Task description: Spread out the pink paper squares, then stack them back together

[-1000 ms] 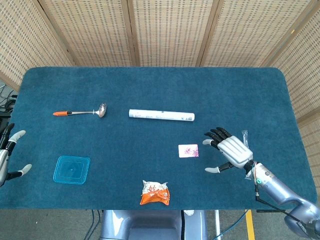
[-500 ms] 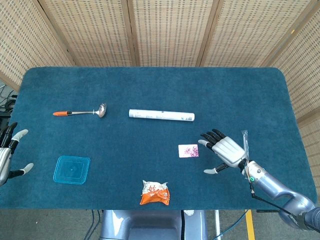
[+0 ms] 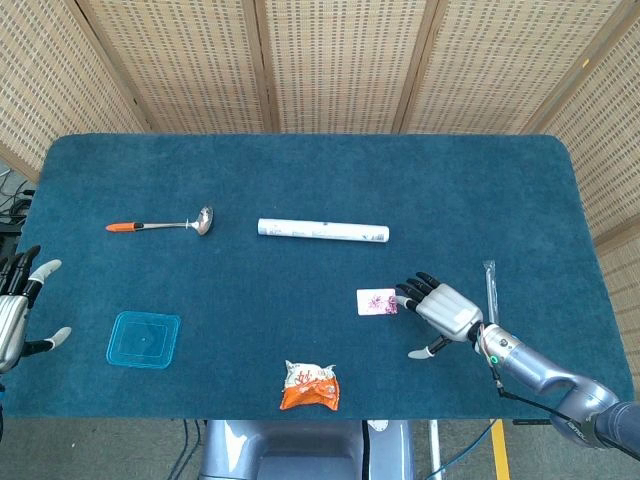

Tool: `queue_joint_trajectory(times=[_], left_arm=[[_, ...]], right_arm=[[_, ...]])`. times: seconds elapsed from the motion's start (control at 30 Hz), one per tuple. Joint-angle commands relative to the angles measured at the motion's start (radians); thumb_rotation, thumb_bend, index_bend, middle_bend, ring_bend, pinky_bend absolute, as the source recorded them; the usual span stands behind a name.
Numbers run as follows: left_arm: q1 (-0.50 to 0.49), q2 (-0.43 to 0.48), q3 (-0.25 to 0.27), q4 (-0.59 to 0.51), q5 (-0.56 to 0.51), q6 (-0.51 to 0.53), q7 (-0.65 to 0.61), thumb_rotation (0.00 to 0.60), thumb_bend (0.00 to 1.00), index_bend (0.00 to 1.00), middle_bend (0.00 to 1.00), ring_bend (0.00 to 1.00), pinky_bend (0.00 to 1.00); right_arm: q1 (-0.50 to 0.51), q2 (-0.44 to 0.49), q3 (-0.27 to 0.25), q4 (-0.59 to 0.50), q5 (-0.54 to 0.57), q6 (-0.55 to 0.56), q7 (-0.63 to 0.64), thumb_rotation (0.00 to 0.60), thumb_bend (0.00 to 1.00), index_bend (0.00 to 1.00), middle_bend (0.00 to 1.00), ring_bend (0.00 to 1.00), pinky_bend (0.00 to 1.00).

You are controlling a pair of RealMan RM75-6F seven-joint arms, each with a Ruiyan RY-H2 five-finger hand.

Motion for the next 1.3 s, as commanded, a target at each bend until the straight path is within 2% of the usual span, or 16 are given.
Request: queue_joint_trajectory(times=[0.03, 0.43, 1.3], left_arm=[[0.0, -0.001, 0.001, 0.002, -0.002, -0.001, -0.001, 0.596, 0.12, 0.15, 0.0, 0.0, 0.0], [0.004, -0.01, 0.007, 0.022, -0.006, 0.002, -0.018, 0.595, 0.12, 0.15, 0.0, 0.0, 0.0], [0.014, -0.023, 0.015, 0.062, -0.017, 0.003, -0.055, 0.596, 0.12, 0.15, 0.0, 0.0, 0.0]], right_arm=[[0.009, -0.009, -0.01, 0.008, -0.002, -0.009, 0.0, 0.167, 0.0, 0.11, 0.06, 0.0, 0.0], [0.038, -0.056, -0.032, 0.041, 0.013, -0.038, -0.018, 0.173, 0.0, 0.11, 0.06, 0.0, 0.0], [0.091, -0.104, -0.041, 0.06, 0.064, -0.083, -0.044, 0.176, 0.0, 0.11, 0.06, 0.0, 0.0]])
